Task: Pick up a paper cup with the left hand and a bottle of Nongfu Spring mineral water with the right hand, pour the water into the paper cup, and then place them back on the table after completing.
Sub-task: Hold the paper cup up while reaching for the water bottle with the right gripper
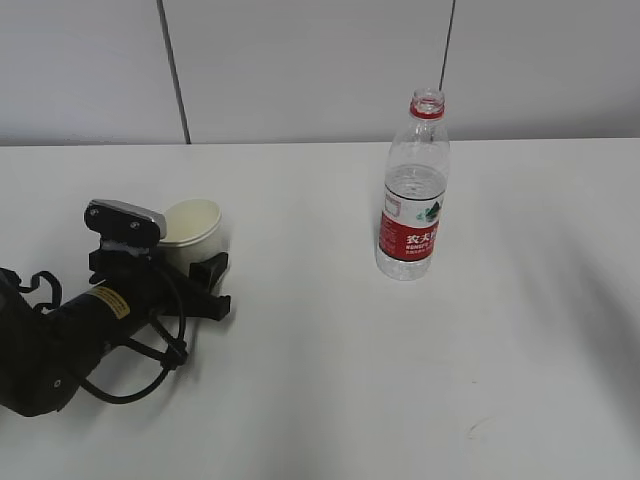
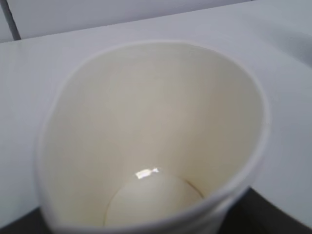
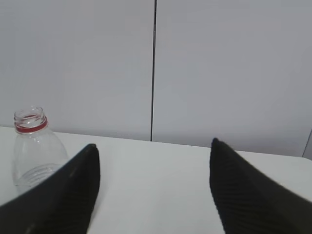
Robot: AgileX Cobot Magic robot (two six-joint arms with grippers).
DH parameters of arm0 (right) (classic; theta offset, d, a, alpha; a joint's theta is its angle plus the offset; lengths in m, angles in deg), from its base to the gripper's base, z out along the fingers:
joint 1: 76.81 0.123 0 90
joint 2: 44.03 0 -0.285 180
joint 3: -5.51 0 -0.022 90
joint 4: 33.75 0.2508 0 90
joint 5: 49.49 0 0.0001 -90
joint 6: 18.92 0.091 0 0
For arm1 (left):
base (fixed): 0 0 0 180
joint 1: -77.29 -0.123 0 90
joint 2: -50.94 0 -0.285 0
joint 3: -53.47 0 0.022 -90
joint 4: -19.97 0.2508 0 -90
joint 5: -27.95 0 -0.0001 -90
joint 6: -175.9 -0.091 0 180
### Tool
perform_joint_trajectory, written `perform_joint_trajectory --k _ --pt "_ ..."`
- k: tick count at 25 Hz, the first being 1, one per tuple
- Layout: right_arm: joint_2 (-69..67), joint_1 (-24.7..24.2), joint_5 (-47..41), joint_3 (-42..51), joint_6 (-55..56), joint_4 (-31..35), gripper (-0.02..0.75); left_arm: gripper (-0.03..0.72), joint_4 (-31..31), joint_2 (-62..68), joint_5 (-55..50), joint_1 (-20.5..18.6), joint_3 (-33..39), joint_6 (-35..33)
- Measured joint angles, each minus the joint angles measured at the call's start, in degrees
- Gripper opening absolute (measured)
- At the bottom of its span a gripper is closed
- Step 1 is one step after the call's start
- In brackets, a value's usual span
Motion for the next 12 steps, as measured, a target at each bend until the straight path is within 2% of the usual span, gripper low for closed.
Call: perform_joint_trajectory --k 5,8,10,12 --pt "-8.19 0.00 4.80 0.00 0.06 -1.08 0.519 0.404 0.00 0.00 0.00 0.00 0.00 0.00" --pt "-13.27 -0.09 8.03 0.00 0.50 -7.61 0.517 0.403 0.00 0.00 0.04 0.00 0.00 0.00" --pt "-16.76 -0.09 12.82 0.00 3.15 -12.74 0.537 0.403 0.00 0.00 0.06 0.00 0.00 0.00" --pt "-20.38 -0.09 17.56 0.00 5.87 -16.11 0.525 0.403 0.00 0.00 0.06 0.00 0.00 0.00"
